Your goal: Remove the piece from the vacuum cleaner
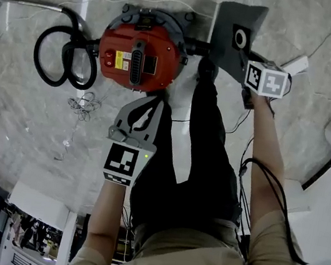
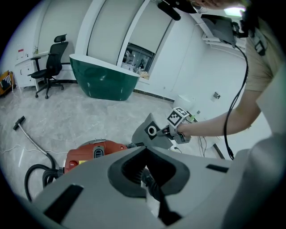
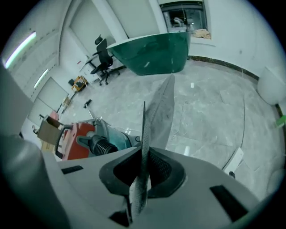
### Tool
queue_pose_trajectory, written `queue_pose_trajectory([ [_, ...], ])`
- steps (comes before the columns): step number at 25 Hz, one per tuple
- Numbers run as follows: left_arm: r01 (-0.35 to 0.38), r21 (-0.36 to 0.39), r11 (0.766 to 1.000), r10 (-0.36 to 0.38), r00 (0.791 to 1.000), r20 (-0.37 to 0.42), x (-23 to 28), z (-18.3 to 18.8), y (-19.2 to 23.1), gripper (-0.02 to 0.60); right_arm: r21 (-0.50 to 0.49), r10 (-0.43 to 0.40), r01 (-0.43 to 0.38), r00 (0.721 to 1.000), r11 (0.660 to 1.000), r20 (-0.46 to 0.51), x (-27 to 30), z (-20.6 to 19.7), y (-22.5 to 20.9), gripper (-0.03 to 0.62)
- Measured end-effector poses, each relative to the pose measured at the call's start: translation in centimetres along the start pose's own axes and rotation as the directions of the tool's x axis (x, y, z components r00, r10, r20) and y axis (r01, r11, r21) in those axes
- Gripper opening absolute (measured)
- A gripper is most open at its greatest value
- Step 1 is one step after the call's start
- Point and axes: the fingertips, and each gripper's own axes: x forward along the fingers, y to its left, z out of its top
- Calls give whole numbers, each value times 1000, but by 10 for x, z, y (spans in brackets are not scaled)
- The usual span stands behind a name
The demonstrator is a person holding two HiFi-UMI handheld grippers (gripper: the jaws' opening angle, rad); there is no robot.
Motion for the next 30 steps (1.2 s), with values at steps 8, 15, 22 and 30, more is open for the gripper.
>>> queue_pose_trajectory([
  [8, 15, 113, 994, -21, 998, 56, -34, 36, 0, 3, 186, 74, -100, 987, 977, 142, -57, 24, 20, 28],
  [15, 22, 182, 983, -34, 997, 65, -92, 62, -21, 3, 175, 106, -136, 979, 975, 173, -116, 36, 59, 28],
  [22, -25, 248, 968, -11, 990, 143, -146, 91, -17, 3, 106, 111, -137, 969, 985, 221, -173, 49, 102, 28],
  [30, 3, 285, 959, -65, 976, 210, -228, 106, -49, 3, 77, 79, -102, 964, 992, 252, -261, 22, 152, 28],
])
